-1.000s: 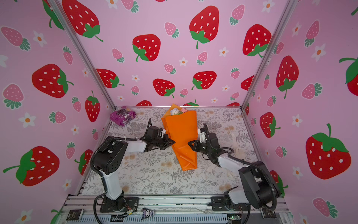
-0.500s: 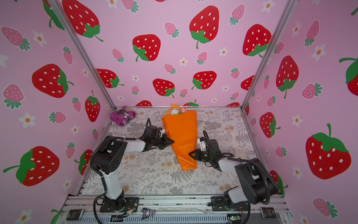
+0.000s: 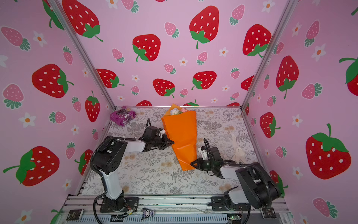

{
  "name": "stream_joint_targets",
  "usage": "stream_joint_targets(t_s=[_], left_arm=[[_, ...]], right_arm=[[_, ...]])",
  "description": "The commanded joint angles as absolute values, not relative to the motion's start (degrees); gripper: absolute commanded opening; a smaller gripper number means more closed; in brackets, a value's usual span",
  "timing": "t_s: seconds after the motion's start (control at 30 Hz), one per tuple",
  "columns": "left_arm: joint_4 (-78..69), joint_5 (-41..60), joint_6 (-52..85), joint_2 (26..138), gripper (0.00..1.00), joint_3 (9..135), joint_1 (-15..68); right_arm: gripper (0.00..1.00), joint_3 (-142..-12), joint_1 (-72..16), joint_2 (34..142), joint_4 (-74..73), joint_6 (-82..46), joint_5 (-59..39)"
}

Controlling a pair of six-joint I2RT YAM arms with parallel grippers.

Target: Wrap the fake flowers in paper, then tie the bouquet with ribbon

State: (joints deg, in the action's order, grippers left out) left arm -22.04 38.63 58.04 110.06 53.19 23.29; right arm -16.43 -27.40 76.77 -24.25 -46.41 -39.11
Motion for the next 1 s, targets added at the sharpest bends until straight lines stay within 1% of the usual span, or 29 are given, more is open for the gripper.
stream_joint_targets(t_s=[0.0,0.07,0.23,0.3,0.47,0.57,0.7,0.83,0.97], left_arm=[[-21.71,40.46,57.17,110.52,0.0,53.42,23.07],[-22.42,40.52,57.78,110.87,0.0,53.36,23.11],[-22.77,40.61,58.01,110.92,0.0,53.35,23.04],[-22.7,40.76,57.84,110.96,0.0,53.34,23.11],[-22.83,40.96,57.83,111.18,0.0,53.56,22.97],[-22.79,41.13,57.77,111.03,0.0,53.64,22.7],[-22.59,41.61,57.59,110.74,0.0,53.76,22.3],[-21.97,41.66,57.12,110.65,0.0,54.03,22.31],[-22.13,41.95,57.13,110.92,0.0,53.55,22.31]], right_arm=[[0.13,-20.77,-23.76,74.06,-22.8,-46.15,-37.87],[0.14,-23.84,-21.65,76.76,-23.16,-45.84,-37.12],[0.14,-33.47,-18.66,90.26,-28.8,-46.87,-39.77],[0.13,-36.15,-18.01,95.1,-30.05,-47.7,-39.2],[0.13,-35.55,-17.58,102.39,-33.52,-48.3,-39.99],[0.14,-31.35,-17.5,102.11,-35.88,-49.25,-39.95],[0.14,-28.35,-16.63,96.34,-34.73,-49.46,-39.28],[0.16,-29.45,-16.79,89.19,-31.3,-48.48,-37.74],[0.17,-30.71,-18.31,89.69,-32.34,-48.84,-40.36]])
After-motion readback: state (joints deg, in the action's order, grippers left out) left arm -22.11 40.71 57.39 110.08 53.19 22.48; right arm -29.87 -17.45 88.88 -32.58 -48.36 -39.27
